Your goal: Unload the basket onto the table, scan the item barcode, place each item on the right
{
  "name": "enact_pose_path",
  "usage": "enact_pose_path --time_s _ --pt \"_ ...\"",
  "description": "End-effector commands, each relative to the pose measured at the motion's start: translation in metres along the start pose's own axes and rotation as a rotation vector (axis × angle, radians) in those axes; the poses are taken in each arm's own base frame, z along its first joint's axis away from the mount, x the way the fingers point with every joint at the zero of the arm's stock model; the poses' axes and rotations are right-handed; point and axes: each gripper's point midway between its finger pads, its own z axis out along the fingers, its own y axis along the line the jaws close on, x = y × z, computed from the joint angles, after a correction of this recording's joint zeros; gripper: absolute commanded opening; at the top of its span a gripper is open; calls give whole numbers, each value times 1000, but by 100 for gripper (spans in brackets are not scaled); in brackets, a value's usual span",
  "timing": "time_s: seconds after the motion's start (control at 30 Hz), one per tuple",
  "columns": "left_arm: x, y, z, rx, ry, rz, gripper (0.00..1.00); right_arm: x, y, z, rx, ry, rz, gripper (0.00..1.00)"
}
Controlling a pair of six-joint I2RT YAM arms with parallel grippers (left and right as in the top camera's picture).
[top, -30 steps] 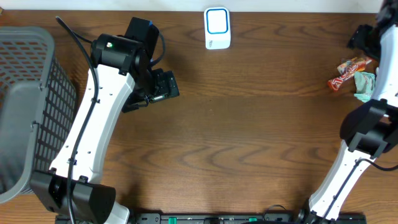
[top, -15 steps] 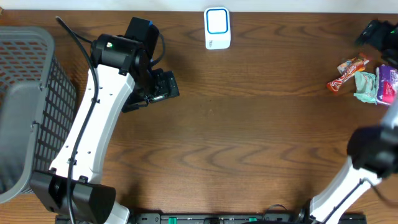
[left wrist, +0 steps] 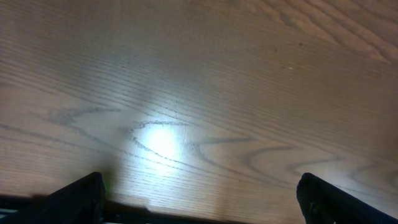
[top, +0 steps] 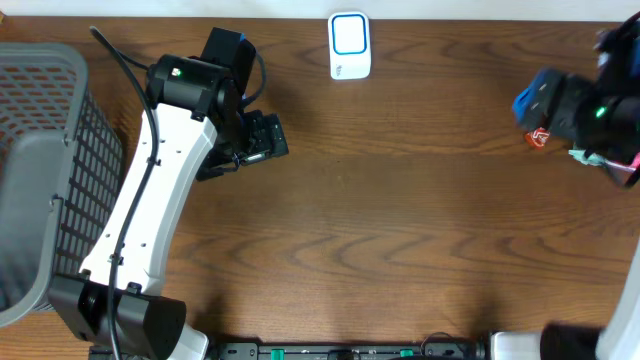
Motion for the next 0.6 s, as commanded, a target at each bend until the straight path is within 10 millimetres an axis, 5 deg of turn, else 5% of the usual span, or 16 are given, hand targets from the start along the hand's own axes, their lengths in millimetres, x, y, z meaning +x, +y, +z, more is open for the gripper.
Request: enact_pose_path --time_s 0.0,0.27,0.57 --pt "-1 2 1 -10 3 -1 98 21 -15 -18 94 -76 -33 99" --pt "-1 2 1 -10 3 -1 98 66 -29 -11 51 -189 -55 99" --pt "-1 2 1 -9 3 -1 98 91 -42 30 36 -298 -100 99"
